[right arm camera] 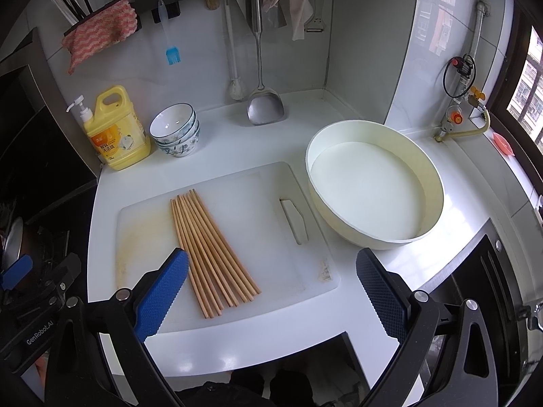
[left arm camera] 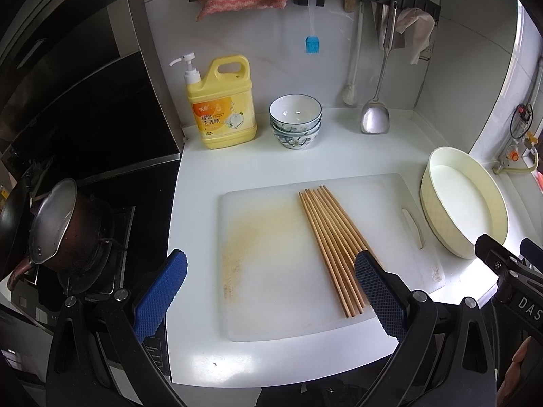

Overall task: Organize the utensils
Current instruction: 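Lower both tools toward the wooden chopstick bundle on the cutting board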

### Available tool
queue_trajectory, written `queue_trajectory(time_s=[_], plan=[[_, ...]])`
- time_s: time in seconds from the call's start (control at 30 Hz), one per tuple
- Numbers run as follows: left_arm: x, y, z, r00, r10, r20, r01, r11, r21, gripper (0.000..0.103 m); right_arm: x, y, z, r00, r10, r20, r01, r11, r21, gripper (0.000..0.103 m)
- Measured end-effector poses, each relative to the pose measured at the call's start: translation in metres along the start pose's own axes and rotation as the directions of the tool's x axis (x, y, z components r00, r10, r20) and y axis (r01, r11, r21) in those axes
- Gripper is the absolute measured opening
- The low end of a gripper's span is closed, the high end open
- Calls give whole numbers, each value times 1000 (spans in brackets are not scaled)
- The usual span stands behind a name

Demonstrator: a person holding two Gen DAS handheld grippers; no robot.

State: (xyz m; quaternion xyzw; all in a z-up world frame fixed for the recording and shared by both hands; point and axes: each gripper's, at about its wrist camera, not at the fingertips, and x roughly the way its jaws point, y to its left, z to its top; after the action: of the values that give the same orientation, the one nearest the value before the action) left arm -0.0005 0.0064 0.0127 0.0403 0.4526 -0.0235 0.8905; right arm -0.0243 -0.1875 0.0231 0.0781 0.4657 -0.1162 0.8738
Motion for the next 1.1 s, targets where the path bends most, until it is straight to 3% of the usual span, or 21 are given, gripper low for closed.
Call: queue_trajectory(time_s=[0.33,0.43,0.57,0.7,0.93,1.1], plan=[[46,11,-8,996,-63,-57,64,997,30,97,33,6,-8,999,33,-9,-33,999,19,95],[64,11,-14,995,-83,-55,85,996,29,97,47,6,-14,1000,17,0,-17,1000,6,94],[88,10,-21,993,-108,-55,109,994,26,97,63,-1,-28,997,80,24,-80,997,-16,94],[103,5,-28,991,-130,-22,130,991,6,97,81,-12,-40,996,93,17,-92,994,-54,94],[129,-12,-42,995,-96,-16,95,995,-12,97,112,-22,-45,980,197,14,-194,973,-126,94],[144,-23,-52,998,-50,-32,48,997,-61,97,147,-27,-45,965,258,-46,-262,951,-162,94]])
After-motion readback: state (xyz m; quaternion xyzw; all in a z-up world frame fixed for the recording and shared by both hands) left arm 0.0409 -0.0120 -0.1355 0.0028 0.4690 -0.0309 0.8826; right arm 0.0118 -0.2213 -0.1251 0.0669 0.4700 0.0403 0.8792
